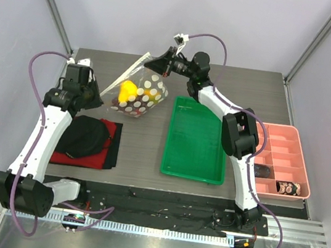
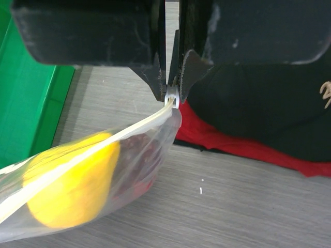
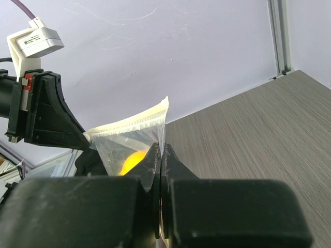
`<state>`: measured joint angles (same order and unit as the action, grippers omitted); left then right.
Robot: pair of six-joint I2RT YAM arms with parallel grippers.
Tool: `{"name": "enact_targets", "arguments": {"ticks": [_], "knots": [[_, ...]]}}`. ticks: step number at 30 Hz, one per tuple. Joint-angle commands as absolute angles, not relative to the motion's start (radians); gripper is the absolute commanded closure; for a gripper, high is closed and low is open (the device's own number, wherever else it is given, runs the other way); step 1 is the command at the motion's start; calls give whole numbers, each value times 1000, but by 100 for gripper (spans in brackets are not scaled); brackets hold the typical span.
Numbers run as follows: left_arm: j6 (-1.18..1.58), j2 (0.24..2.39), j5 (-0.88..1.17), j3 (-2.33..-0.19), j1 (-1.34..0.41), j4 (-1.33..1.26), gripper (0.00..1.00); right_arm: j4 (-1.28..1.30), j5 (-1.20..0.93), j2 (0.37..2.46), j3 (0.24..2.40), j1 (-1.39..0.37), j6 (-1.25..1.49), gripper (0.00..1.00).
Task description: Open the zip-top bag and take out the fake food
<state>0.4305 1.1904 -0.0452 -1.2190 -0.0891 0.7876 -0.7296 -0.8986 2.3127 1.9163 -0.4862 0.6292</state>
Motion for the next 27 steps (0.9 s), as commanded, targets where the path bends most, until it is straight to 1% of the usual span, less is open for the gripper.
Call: {"name": "enact_targets", "arguments": {"ticks": [1,3,4,5,7,8,10,11,13,15,17,20,23,24,26,27], "knots": [[410,1154,-121,-1212,-61,890,98,-827,-856,2309,1979,-422,617,99],[413,1154,-92,-1219,-61,894,94,-824,-865,2321,1988,-422,620,99],[411,1151,-51,-1221,-63,894,89,-824,-874,2327,1994,-422,624,99],[411,1144,-25,-1220,-61,893,76,-827,-903,2332,2012,-422,643,99],[423,1115,-5,-1218,-63,878,63,-845,-942,2348,2025,-425,664,99],[429,1106,29,-1223,-63,870,53,-853,-960,2353,2035,-426,676,99],[452,1092,35,-1256,-61,845,42,-908,-1003,2365,2039,-428,739,99],[457,1095,46,-1273,-63,836,41,-929,-1015,2376,2042,-426,759,99],[471,1123,63,-1325,-61,809,39,-988,-1051,2393,2054,-433,830,99],[474,1163,136,-1368,-60,744,38,-1012,-1074,2393,2053,-436,850,99],[492,1248,198,-1434,-58,712,43,-1015,-1075,2381,2036,-440,847,99],[511,1373,256,-1537,-60,698,47,-1022,-1075,2368,2026,-446,851,99],[463,1485,268,-1638,-58,715,54,-988,-1084,2365,2039,-463,836,99],[436,1505,284,-1658,-57,719,61,-974,-1088,2362,2042,-468,818,99],[341,1560,331,-1712,-58,739,64,-947,-1092,2353,2040,-479,802,99],[313,1569,365,-1720,-58,738,68,-943,-1094,2352,2037,-479,802,99]]}}
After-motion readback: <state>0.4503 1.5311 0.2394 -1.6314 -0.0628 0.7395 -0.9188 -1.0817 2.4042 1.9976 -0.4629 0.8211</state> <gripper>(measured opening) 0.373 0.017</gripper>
